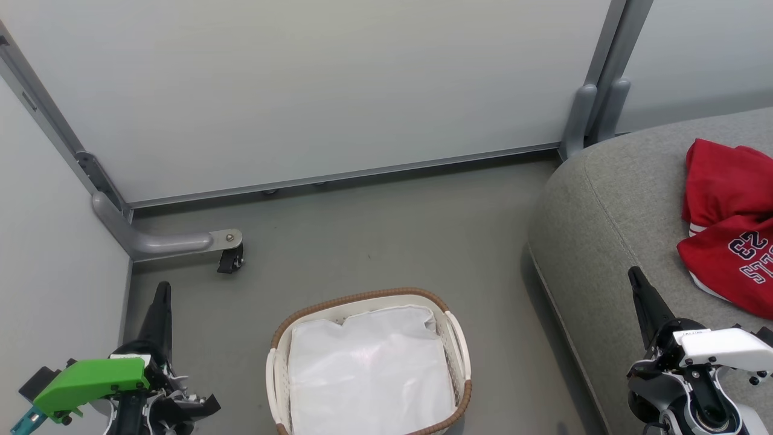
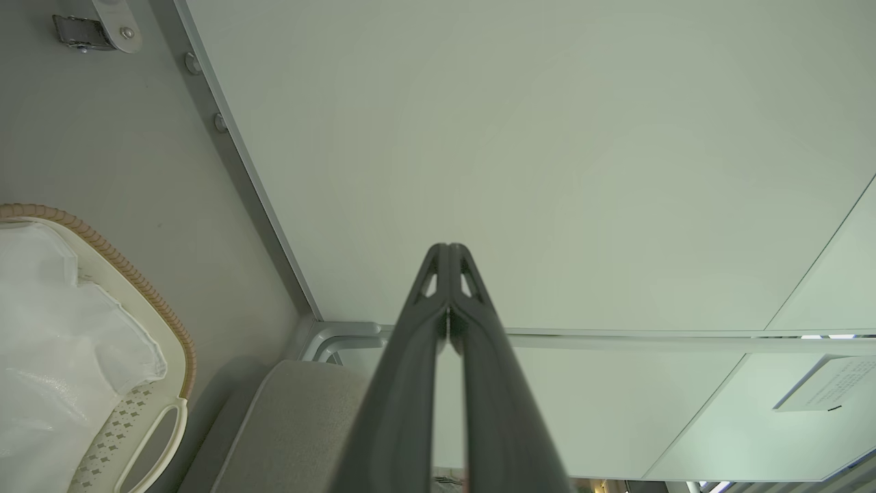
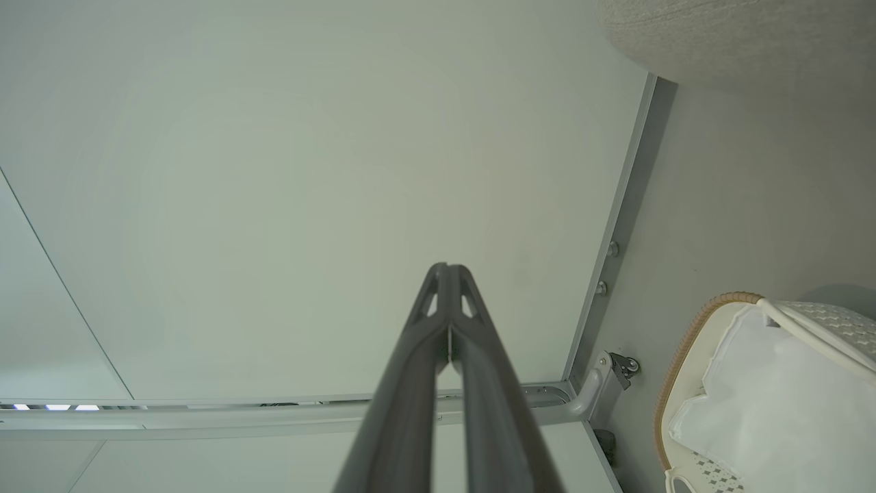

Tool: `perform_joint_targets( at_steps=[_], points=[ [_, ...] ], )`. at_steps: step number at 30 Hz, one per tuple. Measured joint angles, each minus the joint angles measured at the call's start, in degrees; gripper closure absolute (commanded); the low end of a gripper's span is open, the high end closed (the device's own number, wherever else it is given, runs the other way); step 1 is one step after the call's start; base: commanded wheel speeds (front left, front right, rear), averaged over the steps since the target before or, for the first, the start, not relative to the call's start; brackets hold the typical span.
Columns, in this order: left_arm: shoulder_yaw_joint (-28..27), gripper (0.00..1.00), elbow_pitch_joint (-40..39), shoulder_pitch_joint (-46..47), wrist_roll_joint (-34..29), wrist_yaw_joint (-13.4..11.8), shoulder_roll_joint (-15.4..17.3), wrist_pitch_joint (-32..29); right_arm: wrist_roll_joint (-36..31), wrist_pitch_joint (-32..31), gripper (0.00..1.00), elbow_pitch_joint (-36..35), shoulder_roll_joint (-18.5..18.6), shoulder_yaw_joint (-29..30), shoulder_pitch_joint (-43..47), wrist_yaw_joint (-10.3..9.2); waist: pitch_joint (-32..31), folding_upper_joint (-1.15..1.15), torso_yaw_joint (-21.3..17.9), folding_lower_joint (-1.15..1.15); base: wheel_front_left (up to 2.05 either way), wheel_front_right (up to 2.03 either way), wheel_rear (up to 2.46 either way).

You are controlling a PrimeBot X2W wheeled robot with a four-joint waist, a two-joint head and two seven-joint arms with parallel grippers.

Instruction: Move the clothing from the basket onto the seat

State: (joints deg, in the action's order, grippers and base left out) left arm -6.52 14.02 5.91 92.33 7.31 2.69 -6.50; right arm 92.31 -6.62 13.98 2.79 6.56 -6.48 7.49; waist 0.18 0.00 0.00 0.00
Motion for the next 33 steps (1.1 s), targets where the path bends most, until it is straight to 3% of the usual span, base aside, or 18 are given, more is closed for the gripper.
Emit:
perform_joint_targets(
  at_steps=[33],
  points=[
    [0.0, 1.00, 0.0, 0.0, 0.0, 0.0, 0.0, 0.0, 0.0, 0.0, 1.00, 0.0, 0.0, 0.0, 0.0, 0.00, 0.0, 0.00, 0.0, 0.00, 0.00, 0.00, 0.00]
  ],
)
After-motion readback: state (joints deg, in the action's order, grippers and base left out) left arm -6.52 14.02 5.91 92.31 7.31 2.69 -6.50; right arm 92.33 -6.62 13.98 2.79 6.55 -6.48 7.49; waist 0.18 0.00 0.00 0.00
